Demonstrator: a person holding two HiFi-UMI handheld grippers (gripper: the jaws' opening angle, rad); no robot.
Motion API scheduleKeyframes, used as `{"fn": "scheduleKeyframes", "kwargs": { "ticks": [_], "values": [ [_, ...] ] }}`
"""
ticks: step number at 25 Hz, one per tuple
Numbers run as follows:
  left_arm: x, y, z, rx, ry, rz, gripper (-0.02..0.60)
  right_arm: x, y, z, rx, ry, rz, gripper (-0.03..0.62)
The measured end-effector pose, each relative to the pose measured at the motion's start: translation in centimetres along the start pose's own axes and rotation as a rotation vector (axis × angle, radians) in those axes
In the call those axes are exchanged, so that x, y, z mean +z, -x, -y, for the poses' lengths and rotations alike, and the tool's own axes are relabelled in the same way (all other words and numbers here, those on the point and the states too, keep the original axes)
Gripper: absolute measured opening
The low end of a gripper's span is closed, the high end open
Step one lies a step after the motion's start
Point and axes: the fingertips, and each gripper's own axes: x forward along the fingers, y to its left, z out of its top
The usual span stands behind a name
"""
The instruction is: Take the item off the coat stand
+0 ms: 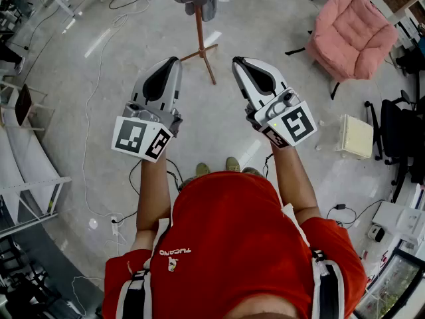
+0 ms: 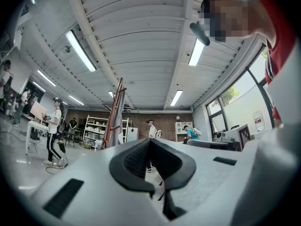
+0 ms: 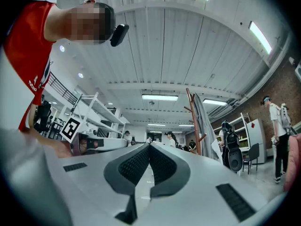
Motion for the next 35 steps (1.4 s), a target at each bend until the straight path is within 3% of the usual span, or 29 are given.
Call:
{"fn": "scheduleKeyframes", "kwargs": {
  "ticks": [22,28,35],
  "values": [
    [-0.2,0.9,-4.9,-0.067,0.014,-0.013,0.009,-2.1,-4.3,-1.9,-0.053,0.007,-0.04,0.025],
    [-0.9,-1.2,-6.4,-0.065,0.011,-0.023,0.009,-2.9,-5.4,0.4,-0.061,0.008,-0.041,0.025],
    [-2.8,-6.9,-10.6,-0.017,-0.02,-0.035,0.009,-5.2,-9.2,6.7,-0.029,0.008,-0.009,0.025]
  ]
}}
